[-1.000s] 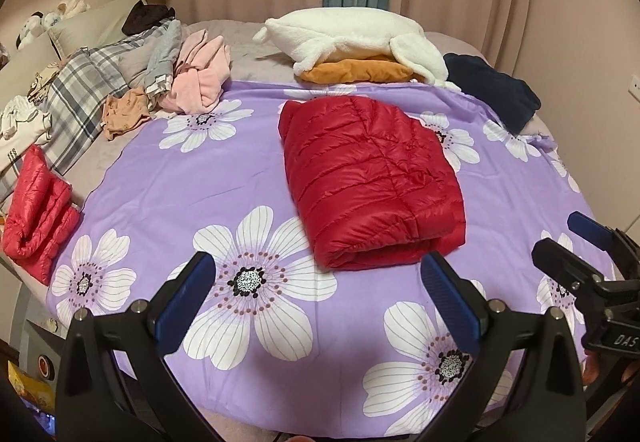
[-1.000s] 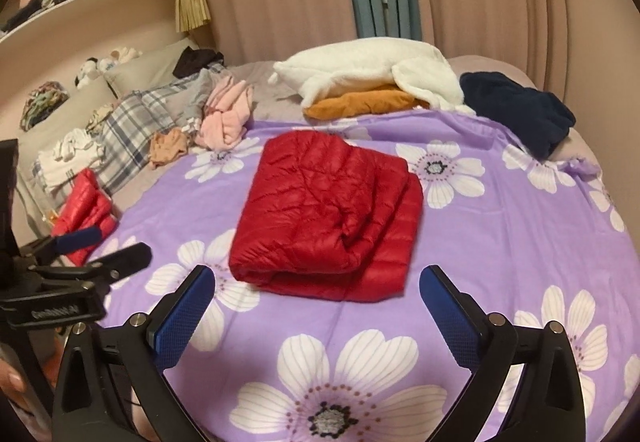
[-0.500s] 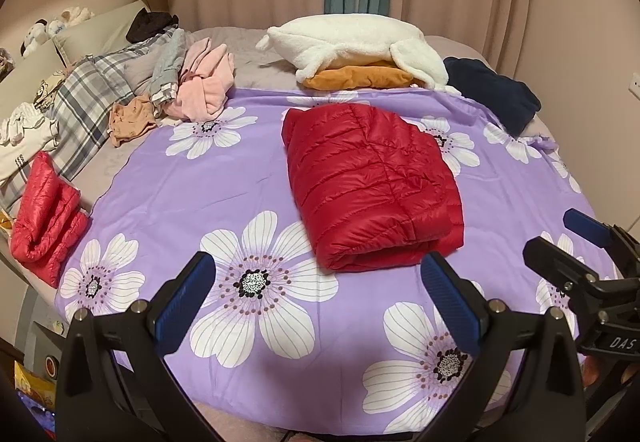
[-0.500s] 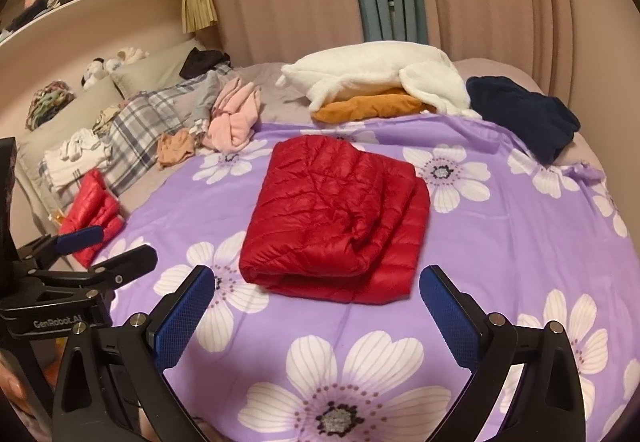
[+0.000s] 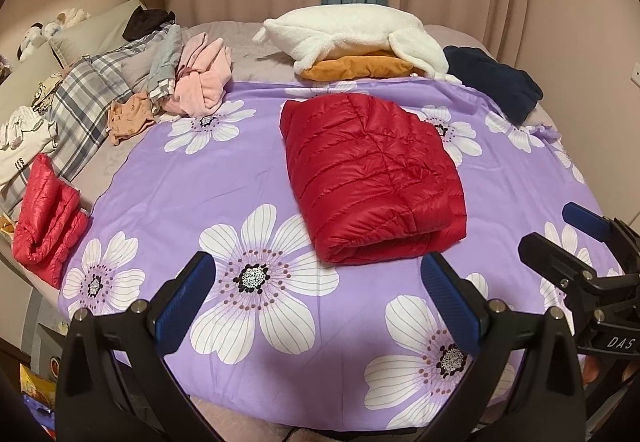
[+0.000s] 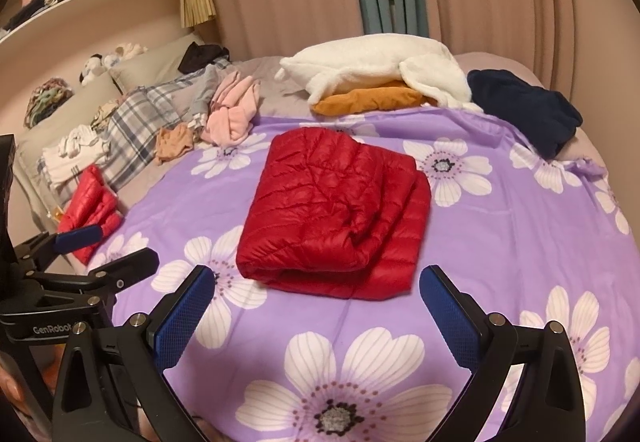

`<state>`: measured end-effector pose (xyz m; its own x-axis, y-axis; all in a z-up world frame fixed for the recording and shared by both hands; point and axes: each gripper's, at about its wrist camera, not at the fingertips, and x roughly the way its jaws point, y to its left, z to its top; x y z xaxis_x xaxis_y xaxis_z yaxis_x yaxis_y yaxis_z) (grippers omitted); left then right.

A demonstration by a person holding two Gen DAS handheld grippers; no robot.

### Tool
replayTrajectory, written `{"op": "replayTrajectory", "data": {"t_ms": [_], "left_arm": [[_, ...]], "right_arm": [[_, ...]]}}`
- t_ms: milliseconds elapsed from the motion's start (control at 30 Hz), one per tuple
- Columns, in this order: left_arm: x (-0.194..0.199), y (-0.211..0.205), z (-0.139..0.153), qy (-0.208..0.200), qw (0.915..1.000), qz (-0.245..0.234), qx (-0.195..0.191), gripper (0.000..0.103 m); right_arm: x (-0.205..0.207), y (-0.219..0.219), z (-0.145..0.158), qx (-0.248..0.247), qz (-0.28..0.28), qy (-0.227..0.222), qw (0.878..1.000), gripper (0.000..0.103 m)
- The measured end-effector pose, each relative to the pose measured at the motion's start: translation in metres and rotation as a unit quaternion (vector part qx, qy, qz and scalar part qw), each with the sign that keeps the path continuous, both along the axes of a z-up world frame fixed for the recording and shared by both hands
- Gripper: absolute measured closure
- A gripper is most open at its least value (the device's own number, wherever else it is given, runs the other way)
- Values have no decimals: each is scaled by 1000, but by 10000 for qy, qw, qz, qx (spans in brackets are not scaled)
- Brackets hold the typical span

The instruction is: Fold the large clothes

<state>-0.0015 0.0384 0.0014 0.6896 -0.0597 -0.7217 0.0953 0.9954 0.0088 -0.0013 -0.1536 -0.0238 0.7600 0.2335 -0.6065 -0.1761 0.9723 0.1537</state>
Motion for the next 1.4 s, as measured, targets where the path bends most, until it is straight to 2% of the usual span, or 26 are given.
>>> {"op": "replayTrajectory", "data": {"t_ms": [1400], "left_arm": [[10, 0, -5, 76, 9999, 91, -4, 0]], "right_arm": [[4, -3, 0, -22, 19, 37, 10000, 2]]}}
